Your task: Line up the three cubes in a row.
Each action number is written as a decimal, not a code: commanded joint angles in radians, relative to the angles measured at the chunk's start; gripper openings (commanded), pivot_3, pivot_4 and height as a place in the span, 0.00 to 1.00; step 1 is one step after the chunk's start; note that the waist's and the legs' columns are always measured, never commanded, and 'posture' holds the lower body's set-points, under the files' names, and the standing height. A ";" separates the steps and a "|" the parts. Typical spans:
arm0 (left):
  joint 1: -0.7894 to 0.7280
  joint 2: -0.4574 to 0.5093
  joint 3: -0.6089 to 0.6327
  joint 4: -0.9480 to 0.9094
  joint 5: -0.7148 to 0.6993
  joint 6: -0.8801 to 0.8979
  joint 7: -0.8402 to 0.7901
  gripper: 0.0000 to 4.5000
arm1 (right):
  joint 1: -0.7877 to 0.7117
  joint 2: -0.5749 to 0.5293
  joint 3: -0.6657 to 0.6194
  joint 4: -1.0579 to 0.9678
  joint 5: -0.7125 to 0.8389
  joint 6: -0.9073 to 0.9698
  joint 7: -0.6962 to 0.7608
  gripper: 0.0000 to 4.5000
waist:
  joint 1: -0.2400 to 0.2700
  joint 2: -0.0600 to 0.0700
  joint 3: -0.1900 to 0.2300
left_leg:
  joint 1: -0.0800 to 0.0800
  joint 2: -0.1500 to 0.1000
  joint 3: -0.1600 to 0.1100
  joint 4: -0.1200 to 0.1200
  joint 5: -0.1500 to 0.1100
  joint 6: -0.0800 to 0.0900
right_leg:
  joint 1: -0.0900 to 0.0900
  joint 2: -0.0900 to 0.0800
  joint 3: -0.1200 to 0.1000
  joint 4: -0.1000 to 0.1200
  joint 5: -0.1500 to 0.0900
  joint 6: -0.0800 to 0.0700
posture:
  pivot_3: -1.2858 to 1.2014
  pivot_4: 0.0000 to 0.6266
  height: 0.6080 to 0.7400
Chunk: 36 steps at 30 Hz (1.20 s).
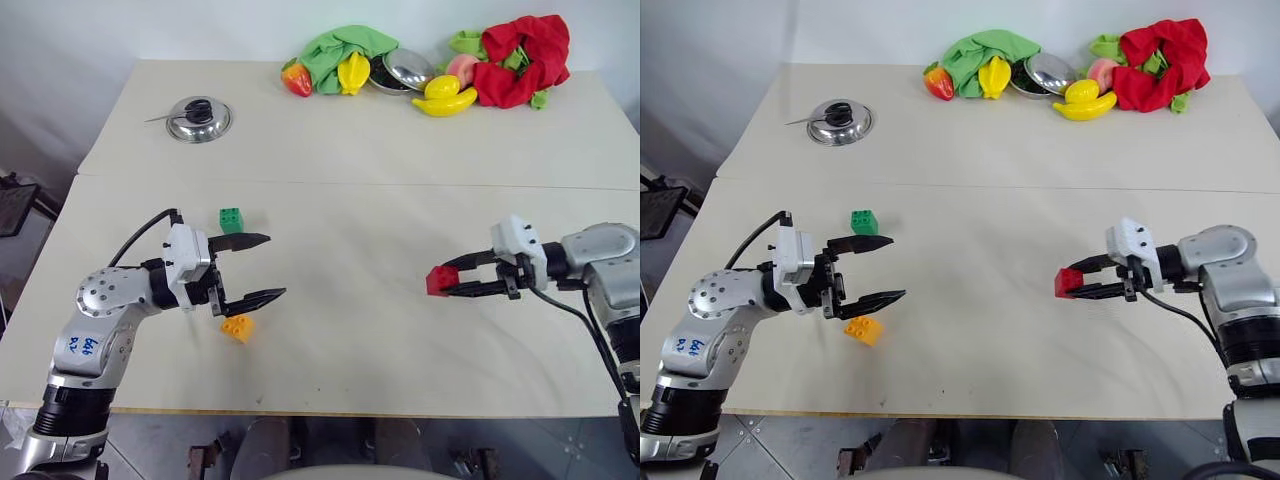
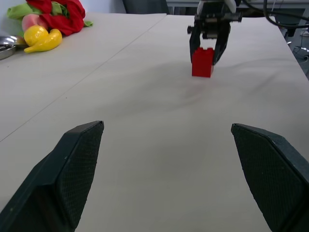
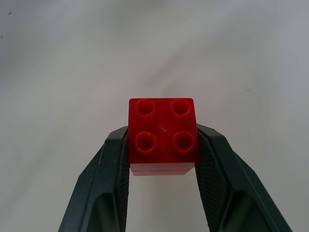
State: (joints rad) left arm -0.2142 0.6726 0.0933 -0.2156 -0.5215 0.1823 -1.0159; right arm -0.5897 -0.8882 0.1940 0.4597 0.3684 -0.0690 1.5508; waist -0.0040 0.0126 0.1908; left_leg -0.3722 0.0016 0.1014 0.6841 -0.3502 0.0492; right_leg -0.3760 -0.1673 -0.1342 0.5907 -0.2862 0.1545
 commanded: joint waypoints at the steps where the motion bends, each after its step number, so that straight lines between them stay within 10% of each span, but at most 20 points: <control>1: 0.013 0.012 0.032 -0.025 -0.012 0.002 -0.001 1.00 | -0.036 0.009 0.017 0.050 -0.007 -0.089 0.064 0.33 | 0.000 0.000 0.000 | 0.000 0.000 0.000 0.000 0.000 0.000 | 0.000 0.000 0.000 0.000 0.000 0.000 | 0.52 0.24 1.00; 5: 0.015 0.014 0.036 -0.023 -0.011 0.007 -0.011 1.00 | -0.060 0.022 0.055 0.103 -0.021 -0.165 0.064 0.33 | 0.001 0.000 0.000 | 0.000 0.000 0.000 0.000 0.000 0.000 | 0.000 0.000 0.000 0.000 0.000 0.000 | 0.52 0.24 1.00; 14: 0.010 0.014 0.067 0.013 -0.011 -0.004 -0.016 1.00 | -0.085 -0.012 0.027 0.132 0.053 -0.225 0.064 0.98 | 0.000 0.000 0.000 | 0.000 0.000 -0.001 0.000 0.000 0.000 | 0.000 0.000 0.000 0.000 0.000 0.000 | 0.52 0.24 1.00; 24: 0.241 0.007 0.362 0.160 -0.003 -0.100 0.057 1.00 | 0.207 -0.039 -0.279 -0.201 0.414 -0.011 -0.009 0.99 | 0.002 0.000 0.000 | 0.000 0.001 -0.002 0.000 0.000 0.000 | 0.001 0.000 -0.001 0.000 0.000 -0.001 | 0.52 0.24 1.00; 36: 0.387 0.005 0.531 0.454 0.005 -0.202 0.069 1.00 | 0.466 0.223 -0.465 -0.390 0.377 -0.148 -0.123 0.99 | 0.004 -0.002 -0.001 | 0.002 0.000 -0.001 0.000 -0.001 0.000 | 0.001 -0.002 0.001 0.001 0.000 0.000 | 0.52 0.24 1.00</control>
State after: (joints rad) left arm 0.1752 0.6773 0.5913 0.2446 -0.5052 0.0014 -0.9584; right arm -0.1312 -0.6731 -0.2393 0.0987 0.7480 -0.1984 1.4509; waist 0.0005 0.0104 0.1899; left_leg -0.3706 0.0020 0.1005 0.6842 -0.3515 0.0490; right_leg -0.3757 -0.1697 -0.1337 0.5921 -0.2860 0.1542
